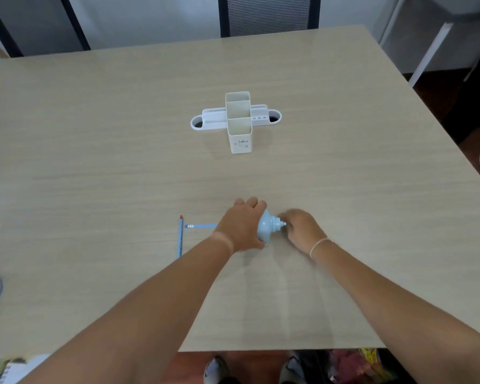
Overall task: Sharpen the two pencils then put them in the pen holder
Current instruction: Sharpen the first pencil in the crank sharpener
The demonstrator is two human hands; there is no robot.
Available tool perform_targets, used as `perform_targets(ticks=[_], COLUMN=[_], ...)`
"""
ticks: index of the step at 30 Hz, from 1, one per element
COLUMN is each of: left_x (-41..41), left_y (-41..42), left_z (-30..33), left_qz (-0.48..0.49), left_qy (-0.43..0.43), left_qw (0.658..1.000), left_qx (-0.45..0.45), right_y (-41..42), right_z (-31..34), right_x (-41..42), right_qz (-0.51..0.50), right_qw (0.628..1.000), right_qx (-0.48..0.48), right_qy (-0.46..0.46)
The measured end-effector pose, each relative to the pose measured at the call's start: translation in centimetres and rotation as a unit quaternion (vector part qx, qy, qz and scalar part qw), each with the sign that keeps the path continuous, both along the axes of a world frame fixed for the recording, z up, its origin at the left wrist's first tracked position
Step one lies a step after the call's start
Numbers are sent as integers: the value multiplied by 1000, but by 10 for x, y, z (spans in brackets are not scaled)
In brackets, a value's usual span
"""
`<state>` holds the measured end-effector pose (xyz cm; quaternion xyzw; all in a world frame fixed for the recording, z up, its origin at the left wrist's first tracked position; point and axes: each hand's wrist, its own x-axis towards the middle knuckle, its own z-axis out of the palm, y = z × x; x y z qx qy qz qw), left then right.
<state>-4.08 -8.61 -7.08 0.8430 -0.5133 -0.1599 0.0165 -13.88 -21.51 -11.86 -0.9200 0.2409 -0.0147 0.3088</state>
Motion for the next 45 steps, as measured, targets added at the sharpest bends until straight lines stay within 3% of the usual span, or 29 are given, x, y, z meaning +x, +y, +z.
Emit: perform_targets(ticks=[3,7,11,16,22,25,30,33,37,41,45], left_x=[0,0,-1,0,1,1,0,-1,1,1,1], left_y=[2,1,1,0,1,1,1,2,0,0,1], left_z=[0,2,3,2,1,-1,2,3,-2,-4,-2], left_qz=[-3,1,7,6,2,0,5,7,5,2,1], left_qy=[0,1,7,8,-2,-4,11,12,3,-5,-5], left_qw=[1000,1000,1000,1000,1000,1000,1000,1000,1000,1000,1000], left_qx=[-1,0,-1,4,9,10,4,0,2,2,5], right_y=[17,34,15,-12,8,23,27,14,-6,-2,17], right_z=[-7,17,41,27,-5,-2,36,47,34,7,-8], right_x=[-27,-56,-31,13,-9,-36,-49,-24,10,7,-22], right_qz=[29,36,24,-28,9,33,32,2,-48,-24,6], right_qw=[999,993,981,994,1000,999,988,984,991,999,999], right_qx=[13,7,-33,2,18,28,8,-4,30,29,32], right_qy=[4,-108,-192,-102,9,0,-148,-176,-124,-13,18])
